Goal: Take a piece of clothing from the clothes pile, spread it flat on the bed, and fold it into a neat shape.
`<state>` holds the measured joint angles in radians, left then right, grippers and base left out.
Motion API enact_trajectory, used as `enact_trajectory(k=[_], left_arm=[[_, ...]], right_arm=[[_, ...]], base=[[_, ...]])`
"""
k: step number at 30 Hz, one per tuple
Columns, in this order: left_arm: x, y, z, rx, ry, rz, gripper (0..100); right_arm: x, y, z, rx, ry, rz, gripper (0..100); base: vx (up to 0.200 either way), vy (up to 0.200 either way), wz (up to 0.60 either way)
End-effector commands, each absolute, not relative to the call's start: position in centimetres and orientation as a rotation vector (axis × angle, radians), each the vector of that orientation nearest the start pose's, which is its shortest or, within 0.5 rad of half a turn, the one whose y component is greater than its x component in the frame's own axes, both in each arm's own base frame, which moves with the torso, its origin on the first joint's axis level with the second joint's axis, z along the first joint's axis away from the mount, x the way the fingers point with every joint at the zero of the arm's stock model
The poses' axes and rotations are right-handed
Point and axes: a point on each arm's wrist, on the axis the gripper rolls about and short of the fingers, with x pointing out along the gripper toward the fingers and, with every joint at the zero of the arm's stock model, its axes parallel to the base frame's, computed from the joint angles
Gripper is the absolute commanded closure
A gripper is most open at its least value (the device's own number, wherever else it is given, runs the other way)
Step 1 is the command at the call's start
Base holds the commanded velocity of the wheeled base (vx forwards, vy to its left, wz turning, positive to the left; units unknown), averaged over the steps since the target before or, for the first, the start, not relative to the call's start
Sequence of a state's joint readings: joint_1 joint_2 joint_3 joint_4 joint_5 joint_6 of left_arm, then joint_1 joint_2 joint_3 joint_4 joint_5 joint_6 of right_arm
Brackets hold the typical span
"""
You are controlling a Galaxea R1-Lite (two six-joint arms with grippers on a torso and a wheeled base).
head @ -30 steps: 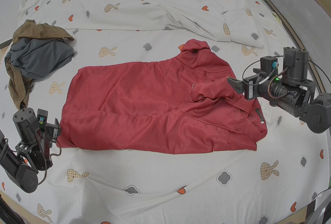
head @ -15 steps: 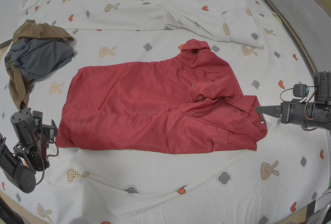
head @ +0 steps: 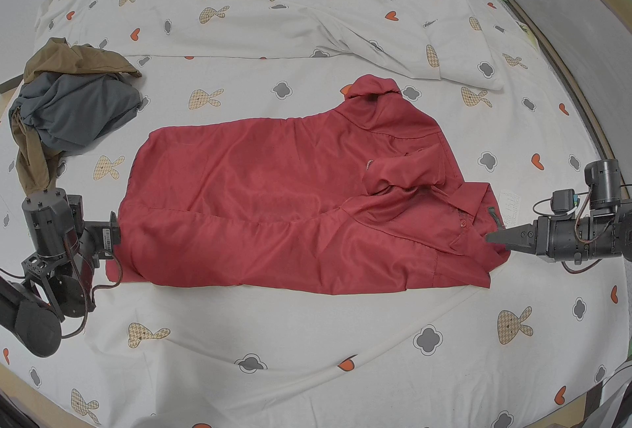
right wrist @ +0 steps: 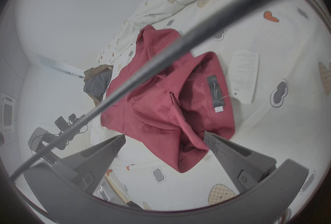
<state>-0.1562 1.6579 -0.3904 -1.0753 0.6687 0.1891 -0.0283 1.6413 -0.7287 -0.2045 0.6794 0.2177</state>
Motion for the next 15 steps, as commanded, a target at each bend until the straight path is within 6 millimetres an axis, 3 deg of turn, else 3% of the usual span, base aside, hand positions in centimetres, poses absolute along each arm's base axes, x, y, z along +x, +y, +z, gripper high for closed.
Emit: enact_trajectory(k=[1,6,15], left_arm=[[24.3,-3.0,16.8,0.145,0.222,0.48,0],[24.9,-3.0,17.4,0.056,0.367,0.507,0],[25.1,-3.1,18.3,0.013,0.512,0.542,0]], right_arm=[[27.6,2.3,12.3,0.464,0.836,0.606,0],[28.9,3.2,10.8,0.468,0.889,0.617,0],[28.6,5.2,10.7,0.482,0.934,0.661,0]], base=[[0.0,0.0,0.0],[0.0,0.0,0.0],[0.0,0.0,0.0]])
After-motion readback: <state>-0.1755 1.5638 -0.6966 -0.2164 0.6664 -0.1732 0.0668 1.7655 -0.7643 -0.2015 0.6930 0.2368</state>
